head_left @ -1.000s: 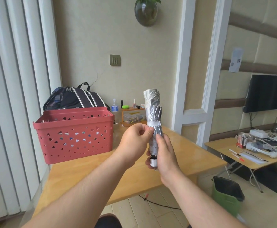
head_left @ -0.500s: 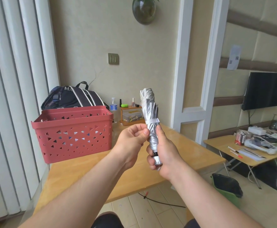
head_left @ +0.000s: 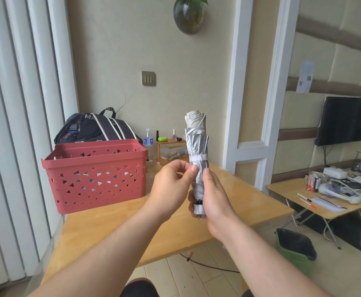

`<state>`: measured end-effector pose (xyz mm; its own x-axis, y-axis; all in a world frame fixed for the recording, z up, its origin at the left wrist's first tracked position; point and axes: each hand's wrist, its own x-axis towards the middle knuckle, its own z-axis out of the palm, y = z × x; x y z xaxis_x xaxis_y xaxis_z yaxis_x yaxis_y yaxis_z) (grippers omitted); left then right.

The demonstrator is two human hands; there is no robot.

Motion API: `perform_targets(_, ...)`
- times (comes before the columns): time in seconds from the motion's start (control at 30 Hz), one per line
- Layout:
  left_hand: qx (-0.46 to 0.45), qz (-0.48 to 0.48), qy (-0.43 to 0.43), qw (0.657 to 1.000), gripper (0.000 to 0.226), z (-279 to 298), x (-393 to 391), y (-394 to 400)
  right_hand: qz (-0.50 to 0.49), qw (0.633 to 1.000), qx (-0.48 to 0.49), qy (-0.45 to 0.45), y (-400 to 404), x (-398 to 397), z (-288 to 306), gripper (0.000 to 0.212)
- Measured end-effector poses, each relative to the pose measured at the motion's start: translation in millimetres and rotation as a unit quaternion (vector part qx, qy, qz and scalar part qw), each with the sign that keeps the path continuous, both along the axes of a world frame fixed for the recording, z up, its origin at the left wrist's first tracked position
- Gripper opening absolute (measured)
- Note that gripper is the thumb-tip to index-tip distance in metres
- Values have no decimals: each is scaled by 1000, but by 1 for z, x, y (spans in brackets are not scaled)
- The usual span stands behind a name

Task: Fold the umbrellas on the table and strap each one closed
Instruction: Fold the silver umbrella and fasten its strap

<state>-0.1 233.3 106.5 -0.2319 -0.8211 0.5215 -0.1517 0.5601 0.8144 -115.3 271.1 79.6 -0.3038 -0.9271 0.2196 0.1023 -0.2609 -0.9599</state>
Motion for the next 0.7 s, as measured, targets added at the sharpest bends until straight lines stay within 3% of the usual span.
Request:
perform_targets(0.17, 10, -2, -10, 1000, 22, -3, -1, 0, -6, 1000, 11, -1, 2, 1, 1, 41)
perform_targets(0.43, 129, -131, 48, 982, 25, 2, 1, 7, 27, 997, 46, -58, 7, 4, 10, 52)
perform_targets(0.6, 142, -86, 24, 986, 23, 7, 7, -1, 30, 998, 43, -28, 7, 5, 9, 47)
perform_targets(0.7, 64, 7, -30, 997, 22, 10, 8, -4, 16, 999, 32, -7, 6, 6, 6, 43)
